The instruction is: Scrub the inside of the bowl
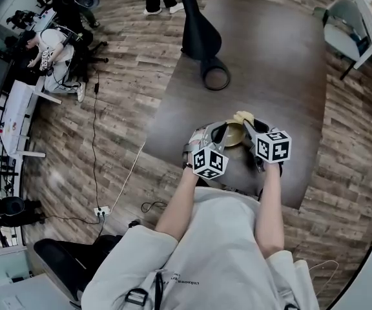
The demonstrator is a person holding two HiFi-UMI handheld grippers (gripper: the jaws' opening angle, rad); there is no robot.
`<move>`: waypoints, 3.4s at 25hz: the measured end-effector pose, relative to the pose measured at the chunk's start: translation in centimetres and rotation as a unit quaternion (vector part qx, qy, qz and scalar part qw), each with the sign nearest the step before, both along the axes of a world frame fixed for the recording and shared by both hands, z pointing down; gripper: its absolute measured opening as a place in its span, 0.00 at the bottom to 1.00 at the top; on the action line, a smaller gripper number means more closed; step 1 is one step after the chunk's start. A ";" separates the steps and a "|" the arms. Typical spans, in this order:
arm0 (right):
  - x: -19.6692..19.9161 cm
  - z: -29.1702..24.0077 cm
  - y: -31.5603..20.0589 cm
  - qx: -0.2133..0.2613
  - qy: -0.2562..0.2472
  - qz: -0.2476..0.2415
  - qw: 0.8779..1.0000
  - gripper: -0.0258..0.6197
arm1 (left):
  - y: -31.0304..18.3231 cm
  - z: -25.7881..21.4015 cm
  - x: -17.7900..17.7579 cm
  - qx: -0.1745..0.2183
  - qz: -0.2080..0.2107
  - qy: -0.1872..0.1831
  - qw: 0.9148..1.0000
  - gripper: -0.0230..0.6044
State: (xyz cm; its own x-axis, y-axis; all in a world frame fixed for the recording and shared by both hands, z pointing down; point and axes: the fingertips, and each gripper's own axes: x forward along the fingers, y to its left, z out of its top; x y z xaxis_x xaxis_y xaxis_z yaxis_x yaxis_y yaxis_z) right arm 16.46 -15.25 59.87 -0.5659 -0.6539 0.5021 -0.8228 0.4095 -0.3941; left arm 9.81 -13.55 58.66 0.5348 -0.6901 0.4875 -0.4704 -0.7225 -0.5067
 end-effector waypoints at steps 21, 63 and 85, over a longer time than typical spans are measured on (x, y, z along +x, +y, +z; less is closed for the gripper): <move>-0.5 0.8 0.2 -0.015 -0.025 -0.005 1.000 0.20 | -4.5 -0.5 -6.0 -0.180 -0.221 0.295 0.912 0.05; -2.6 3.1 4.4 -0.030 -0.010 -0.068 0.997 0.20 | -5.5 3.6 -3.8 -0.340 -0.333 0.485 0.733 0.05; -0.2 6.6 4.4 -0.052 0.048 0.006 0.997 0.20 | -3.3 2.1 1.5 -0.405 -0.234 0.490 0.736 0.05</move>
